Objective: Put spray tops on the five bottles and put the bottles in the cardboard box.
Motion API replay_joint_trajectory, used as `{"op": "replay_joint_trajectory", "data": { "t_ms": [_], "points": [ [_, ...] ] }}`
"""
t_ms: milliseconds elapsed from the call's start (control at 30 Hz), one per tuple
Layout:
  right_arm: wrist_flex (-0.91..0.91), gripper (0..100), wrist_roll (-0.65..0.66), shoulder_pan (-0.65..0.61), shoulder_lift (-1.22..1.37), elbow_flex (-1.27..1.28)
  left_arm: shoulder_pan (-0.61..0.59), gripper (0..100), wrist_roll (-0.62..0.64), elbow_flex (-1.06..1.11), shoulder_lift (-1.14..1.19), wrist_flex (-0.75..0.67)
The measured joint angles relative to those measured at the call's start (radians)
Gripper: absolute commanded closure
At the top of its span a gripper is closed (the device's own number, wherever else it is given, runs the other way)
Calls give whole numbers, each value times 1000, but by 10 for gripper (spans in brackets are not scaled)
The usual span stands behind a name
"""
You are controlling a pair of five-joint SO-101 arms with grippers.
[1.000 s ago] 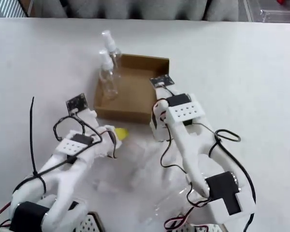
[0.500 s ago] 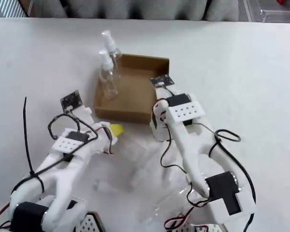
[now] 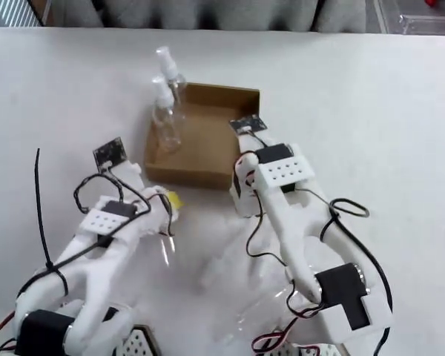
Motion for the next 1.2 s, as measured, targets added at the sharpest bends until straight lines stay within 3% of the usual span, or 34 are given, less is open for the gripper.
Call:
{"op": "replay_joint_trajectory", "data": {
  "t_ms": [67, 200, 433, 533, 667, 800, 1200],
  "points": [
    [0, 982, 11, 0, 0, 0, 5, 486, 0, 0, 0, 0],
    [0, 982, 20, 0, 0, 0, 5, 488, 0, 0, -6, 17],
    [0, 982, 20, 0, 0, 0, 5, 656, -3, 3, -253, 207],
    [0, 982, 20, 0, 0, 0, 26, 749, -83, 52, -348, 244],
    [0, 982, 20, 0, 0, 0, 55, 709, -138, 69, -356, 245],
    [0, 982, 20, 0, 0, 0, 66, 633, -146, 69, -270, 235],
    [0, 982, 20, 0, 0, 0, 64, 631, -147, -121, 107, 321]
  ]
}}
